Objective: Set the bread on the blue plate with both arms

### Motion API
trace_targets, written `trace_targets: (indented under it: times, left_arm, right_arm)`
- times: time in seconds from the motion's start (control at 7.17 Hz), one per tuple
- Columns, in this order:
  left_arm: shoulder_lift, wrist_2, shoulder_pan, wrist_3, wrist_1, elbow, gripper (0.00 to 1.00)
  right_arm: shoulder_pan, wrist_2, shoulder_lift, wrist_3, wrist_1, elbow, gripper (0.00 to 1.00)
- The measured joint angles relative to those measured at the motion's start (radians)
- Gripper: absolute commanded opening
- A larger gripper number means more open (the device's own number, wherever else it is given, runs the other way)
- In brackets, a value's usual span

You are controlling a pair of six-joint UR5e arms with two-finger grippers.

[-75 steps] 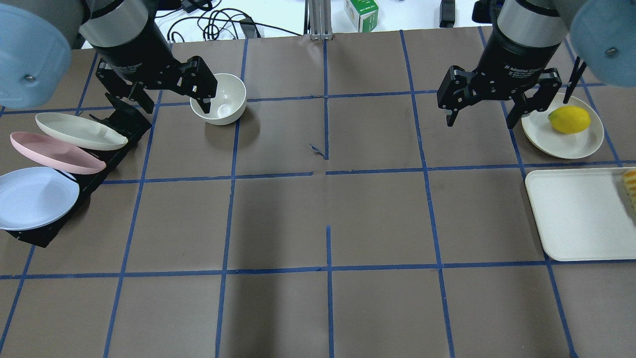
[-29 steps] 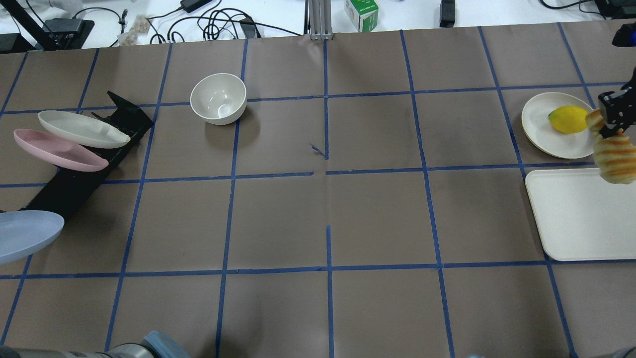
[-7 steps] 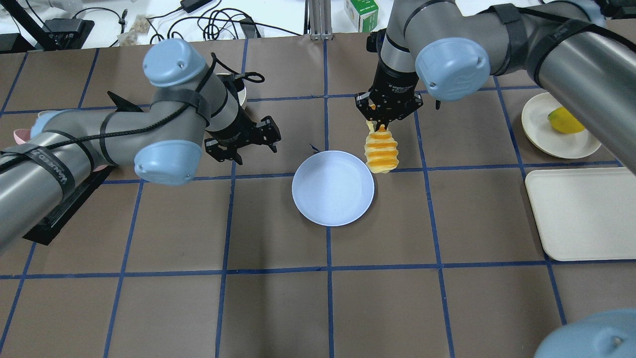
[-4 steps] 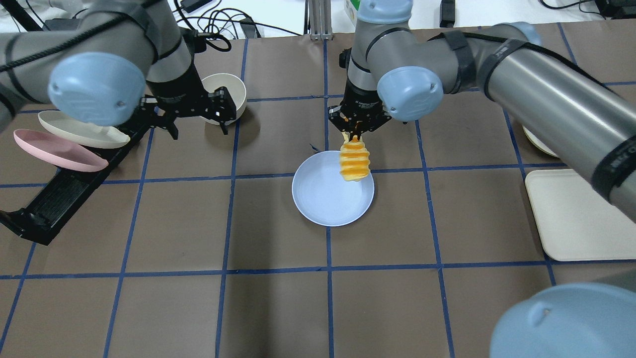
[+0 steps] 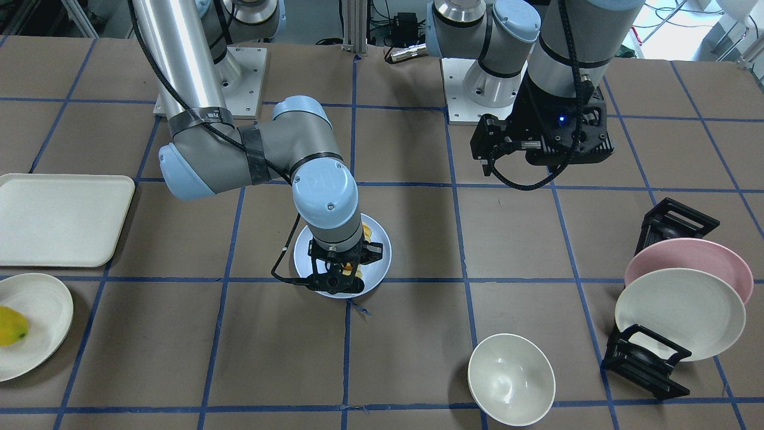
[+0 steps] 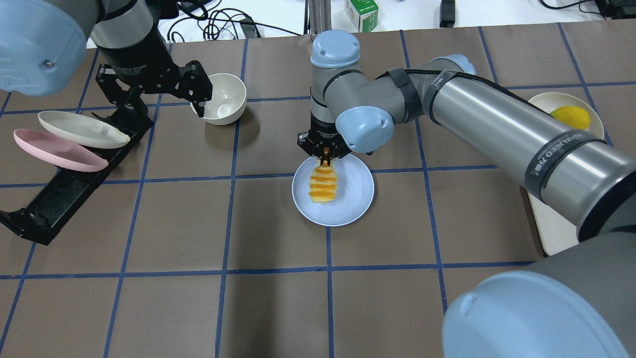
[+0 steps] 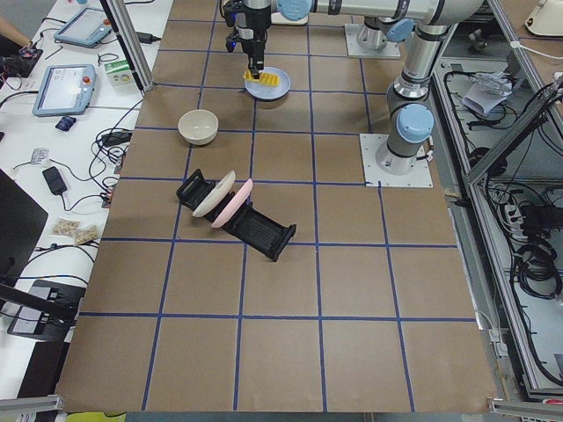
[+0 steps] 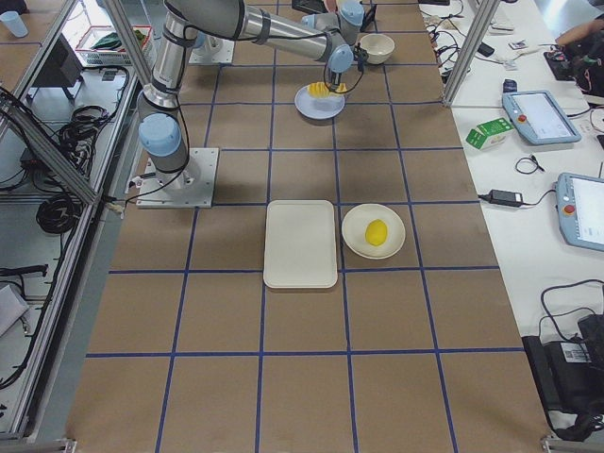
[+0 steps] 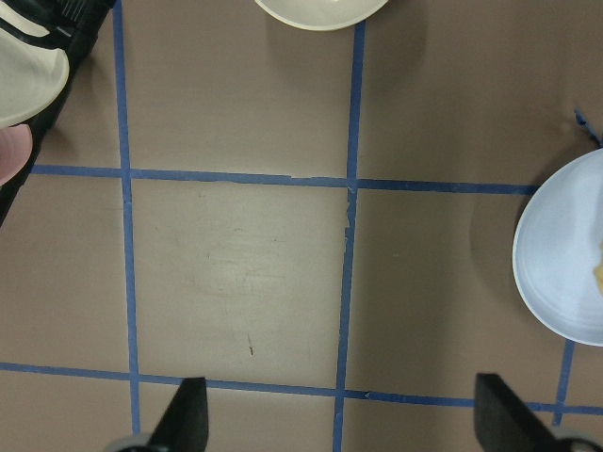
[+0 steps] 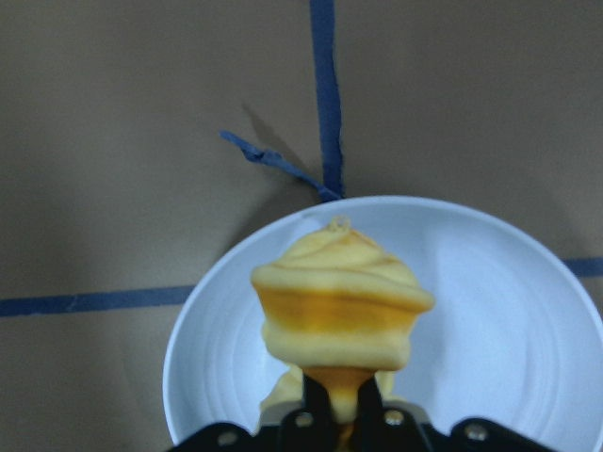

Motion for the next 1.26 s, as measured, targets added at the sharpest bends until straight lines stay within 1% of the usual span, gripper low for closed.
trace_targets:
  times: [0.14,0.28,0.42,0.56,0.7,0.84,1.12,1.26]
  left_arm:
    - [0.004,0.0,-0.023,0.003,0.039,-0.001,1.0]
    - [0.006,0.002,-0.027,0.007,0.044,-0.004,1.0]
    - [0.007,0.0,-0.005,0.018,0.02,-0.005,1.0]
    - [0.01,-0.023,0.032,0.06,-0.008,-0.004,1.0]
    - [0.016,-0.066,0.065,0.118,-0.024,-0.001,1.0]
    - [0.027,-0.09,0.077,0.147,-0.032,0.004,1.0]
    - [0.049,-0.101,0.078,0.17,-0.044,0.007,1.0]
    - [0.052,-0.101,0.074,0.172,-0.047,0.0,1.0]
  right_arm:
    - [0.004,-0.003,-0.013,0.023,0.0,0.039,0.0]
    - [0.005,-0.004,-0.031,0.031,-0.006,0.084,0.1]
    - [0.004,-0.003,-0.049,0.032,-0.02,0.122,0.89]
    - [0.003,-0.004,-0.057,0.027,-0.058,0.144,1.0]
    - [0.001,-0.005,-0.058,0.023,-0.1,0.154,1.0]
    - [-0.002,-0.003,-0.059,0.023,-0.117,0.157,1.0]
    - [-0.014,-0.006,-0.069,0.024,-0.119,0.146,1.0]
    - [-0.024,-0.011,-0.093,0.018,-0.114,0.134,1.0]
